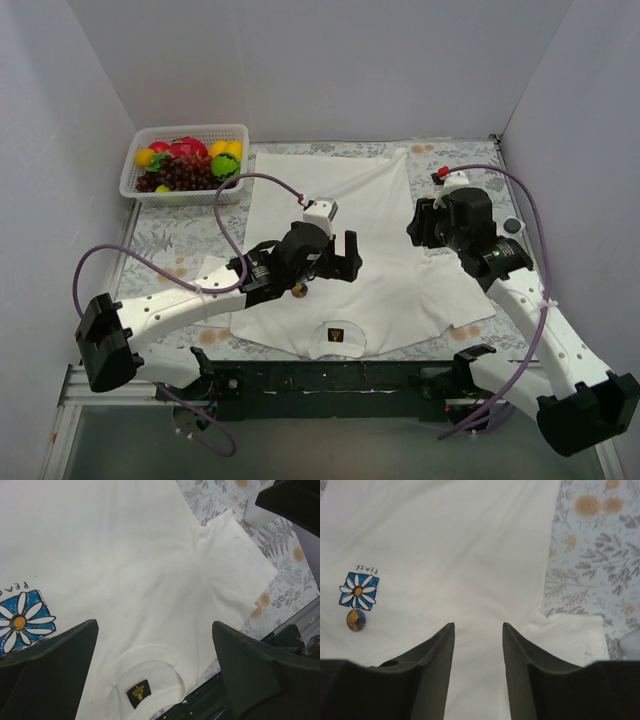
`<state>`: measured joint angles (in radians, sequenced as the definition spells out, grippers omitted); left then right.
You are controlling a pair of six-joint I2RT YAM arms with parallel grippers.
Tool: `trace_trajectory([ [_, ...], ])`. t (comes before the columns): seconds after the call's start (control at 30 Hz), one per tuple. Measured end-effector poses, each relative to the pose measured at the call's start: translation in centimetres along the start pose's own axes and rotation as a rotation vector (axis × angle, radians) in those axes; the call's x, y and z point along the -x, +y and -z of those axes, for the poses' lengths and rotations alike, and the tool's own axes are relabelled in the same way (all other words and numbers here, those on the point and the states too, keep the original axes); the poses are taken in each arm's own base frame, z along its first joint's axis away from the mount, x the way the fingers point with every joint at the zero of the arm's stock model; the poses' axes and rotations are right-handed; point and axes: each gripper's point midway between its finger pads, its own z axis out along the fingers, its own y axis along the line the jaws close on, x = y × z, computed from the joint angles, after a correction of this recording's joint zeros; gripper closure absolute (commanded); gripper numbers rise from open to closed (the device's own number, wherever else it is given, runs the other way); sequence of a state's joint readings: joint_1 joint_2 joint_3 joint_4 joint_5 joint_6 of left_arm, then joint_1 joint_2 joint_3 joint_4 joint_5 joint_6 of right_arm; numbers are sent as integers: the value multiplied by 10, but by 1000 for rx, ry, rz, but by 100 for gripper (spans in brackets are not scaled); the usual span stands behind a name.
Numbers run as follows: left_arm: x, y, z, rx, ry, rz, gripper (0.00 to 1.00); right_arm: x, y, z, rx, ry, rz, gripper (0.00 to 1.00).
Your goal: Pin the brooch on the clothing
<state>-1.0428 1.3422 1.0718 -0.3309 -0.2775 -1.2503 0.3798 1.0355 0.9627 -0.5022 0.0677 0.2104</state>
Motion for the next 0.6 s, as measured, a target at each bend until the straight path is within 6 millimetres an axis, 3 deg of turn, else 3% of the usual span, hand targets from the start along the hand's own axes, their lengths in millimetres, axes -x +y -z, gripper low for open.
trace_trajectory([
  [0.1, 11, 6, 12, -14, -82, -9, 2, 24, 7, 17, 44, -138, 16, 23],
  [0.23, 14, 16, 24, -30, -166, -14, 2, 37, 13, 32, 84, -248, 44, 11],
  [0.6, 51, 24, 47, -11, -359, 79, 2, 49, 24, 48, 167, -410, 96, 8],
])
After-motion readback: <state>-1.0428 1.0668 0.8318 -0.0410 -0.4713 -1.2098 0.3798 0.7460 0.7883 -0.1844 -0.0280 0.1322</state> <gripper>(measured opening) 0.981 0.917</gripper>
